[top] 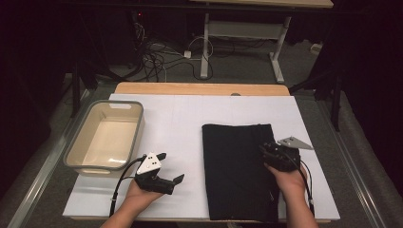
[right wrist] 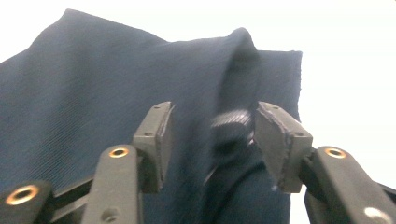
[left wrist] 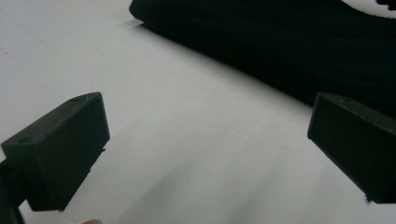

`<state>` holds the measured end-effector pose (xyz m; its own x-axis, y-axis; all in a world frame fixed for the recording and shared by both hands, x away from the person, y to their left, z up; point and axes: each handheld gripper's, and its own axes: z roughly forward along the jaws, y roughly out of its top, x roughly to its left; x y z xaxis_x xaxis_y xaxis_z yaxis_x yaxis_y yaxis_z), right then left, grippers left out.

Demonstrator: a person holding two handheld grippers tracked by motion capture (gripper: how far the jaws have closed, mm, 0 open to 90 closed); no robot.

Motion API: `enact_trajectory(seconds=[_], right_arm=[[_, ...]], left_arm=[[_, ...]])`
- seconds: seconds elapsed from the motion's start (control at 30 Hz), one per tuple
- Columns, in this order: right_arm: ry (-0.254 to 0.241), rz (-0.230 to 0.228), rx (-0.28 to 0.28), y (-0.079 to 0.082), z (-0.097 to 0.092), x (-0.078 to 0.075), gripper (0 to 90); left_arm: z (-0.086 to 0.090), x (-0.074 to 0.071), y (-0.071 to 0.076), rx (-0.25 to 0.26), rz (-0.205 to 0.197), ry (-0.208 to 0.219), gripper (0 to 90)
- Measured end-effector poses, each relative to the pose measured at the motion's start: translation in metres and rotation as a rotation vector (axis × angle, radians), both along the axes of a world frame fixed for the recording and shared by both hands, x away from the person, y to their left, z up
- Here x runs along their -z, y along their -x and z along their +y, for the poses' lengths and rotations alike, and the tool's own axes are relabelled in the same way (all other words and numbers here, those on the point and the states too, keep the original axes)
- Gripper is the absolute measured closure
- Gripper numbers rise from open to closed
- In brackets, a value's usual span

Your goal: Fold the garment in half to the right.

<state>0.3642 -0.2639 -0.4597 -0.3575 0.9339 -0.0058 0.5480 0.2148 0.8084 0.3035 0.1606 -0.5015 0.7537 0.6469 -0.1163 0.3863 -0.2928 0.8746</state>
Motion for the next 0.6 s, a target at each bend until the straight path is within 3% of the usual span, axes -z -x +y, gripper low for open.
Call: enact_trajectory(seconds=[0.07, 0.13, 0.2, 0.33, 0.5, 0.6], right_arm=[[-0.009, 0.049, 0.01, -0.013, -0.001, 0.006, 45.0], [0.017, 0.085, 0.022, -0.02, -0.001, 0.015, 44.1], [-0.002, 0.084, 0.015, -0.021, -0.002, 0.017, 50.7], [0.001, 0.083, -0.028, -0.017, 0.004, 0.016, 72.7], [0.036, 0.04, -0.035, -0.011, 0.009, 0.014, 79.0], [0.037, -0.037, -0.042, -0.005, 0.009, -0.004, 79.1]], left_arm=[[0.0, 0.0, 0.0, 0.001, -0.002, -0.001, 0.0], [0.0, 0.0, 0.0, 0.0, -0.003, -0.001, 0.0], [0.0, 0.0, 0.0, -0.001, -0.004, -0.003, 0.0], [-0.001, 0.0, 0.001, -0.003, -0.005, -0.01, 0.0], [-0.001, 0.0, 0.0, -0.005, -0.003, -0.011, 0.0], [-0.001, 0.0, 0.0, -0.005, -0.004, -0.009, 0.0]])
